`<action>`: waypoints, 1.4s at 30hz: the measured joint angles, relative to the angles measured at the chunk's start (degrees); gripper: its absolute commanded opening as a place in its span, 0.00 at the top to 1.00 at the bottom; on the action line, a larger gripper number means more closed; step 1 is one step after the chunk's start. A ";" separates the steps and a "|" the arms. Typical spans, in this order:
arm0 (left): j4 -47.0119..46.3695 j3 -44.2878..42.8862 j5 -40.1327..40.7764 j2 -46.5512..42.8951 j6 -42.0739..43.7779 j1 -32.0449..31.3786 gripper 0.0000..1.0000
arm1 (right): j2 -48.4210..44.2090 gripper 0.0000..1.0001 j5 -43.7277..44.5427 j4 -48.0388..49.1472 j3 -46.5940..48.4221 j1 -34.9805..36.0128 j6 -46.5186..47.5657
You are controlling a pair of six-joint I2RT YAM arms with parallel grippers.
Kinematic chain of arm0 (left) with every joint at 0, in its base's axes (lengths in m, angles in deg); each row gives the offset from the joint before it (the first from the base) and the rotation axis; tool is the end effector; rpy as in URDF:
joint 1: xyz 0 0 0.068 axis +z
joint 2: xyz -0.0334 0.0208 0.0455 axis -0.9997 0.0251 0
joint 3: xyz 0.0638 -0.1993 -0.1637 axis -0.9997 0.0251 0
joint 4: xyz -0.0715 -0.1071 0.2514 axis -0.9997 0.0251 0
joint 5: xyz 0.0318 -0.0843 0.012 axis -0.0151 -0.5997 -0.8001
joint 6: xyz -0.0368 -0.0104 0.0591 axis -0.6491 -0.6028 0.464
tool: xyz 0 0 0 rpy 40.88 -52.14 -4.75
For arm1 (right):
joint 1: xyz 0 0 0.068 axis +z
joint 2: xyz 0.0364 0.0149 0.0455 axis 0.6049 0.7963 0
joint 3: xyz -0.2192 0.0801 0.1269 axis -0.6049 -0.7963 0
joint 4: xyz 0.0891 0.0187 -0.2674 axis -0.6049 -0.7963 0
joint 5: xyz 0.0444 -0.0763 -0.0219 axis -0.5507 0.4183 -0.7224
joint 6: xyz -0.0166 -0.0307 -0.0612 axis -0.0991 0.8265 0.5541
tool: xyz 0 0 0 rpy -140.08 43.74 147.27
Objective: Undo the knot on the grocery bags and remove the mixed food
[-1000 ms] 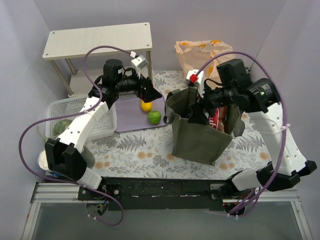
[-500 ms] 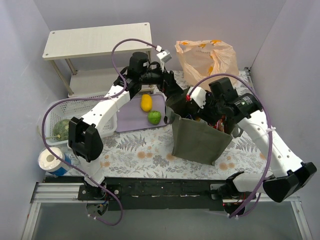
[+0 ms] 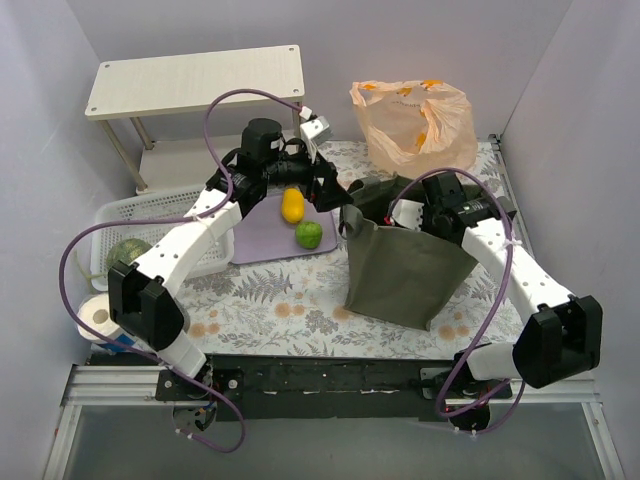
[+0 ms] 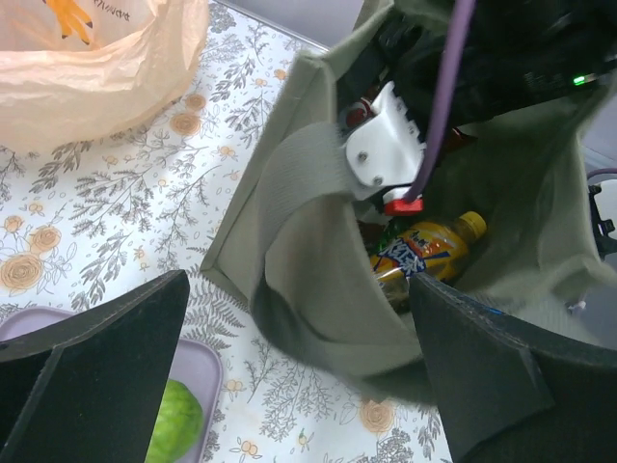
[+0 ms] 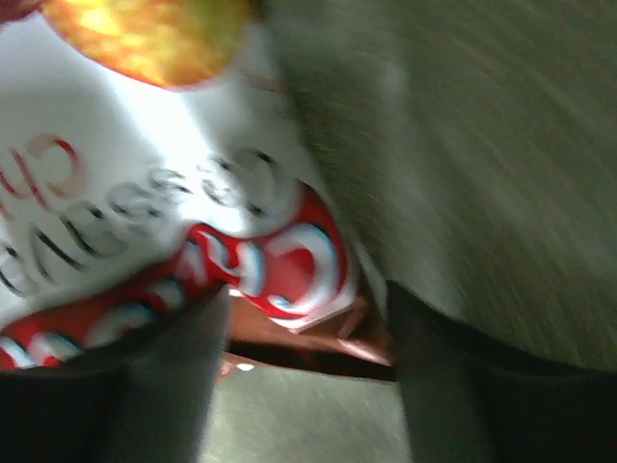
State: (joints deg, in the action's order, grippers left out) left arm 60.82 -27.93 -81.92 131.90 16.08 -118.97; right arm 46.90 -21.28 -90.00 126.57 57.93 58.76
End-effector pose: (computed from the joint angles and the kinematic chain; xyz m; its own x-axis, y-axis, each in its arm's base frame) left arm 0.3326 -0.2404 0.3719 -0.7982 -0.0369 -0.6012 0.5491 0.3656 -0.7515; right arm 0.2955 0.0952 0.2688 -0.1731 -0.9820 -0.0761 -0.7627 0.1825 -0.6205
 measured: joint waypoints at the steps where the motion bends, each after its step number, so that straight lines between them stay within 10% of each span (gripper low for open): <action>1: 0.07 0.33 0.15 -0.48 0.48 -0.11 0.02 | 0.28 0.75 0.28 0.50 -1.29 -0.39 1.09; 3: 0.52 0.85 0.46 -1.27 1.46 -0.55 0.02 | 0.79 0.98 -0.20 0.20 -2.29 -0.83 2.64; 23: 1.46 1.57 0.87 -0.66 2.25 -1.05 0.02 | -17.70 0.99 -19.61 -13.27 20.83 -0.83 2.56; 42: -4.94 -17.68 -6.78 3.48 -2.54 -1.51 0.02 | -17.84 0.99 -29.40 6.78 25.90 -0.87 12.07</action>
State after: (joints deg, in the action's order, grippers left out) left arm 55.88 -45.61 -88.69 135.37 13.55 -120.48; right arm 29.07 -50.67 -83.23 152.47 57.06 70.82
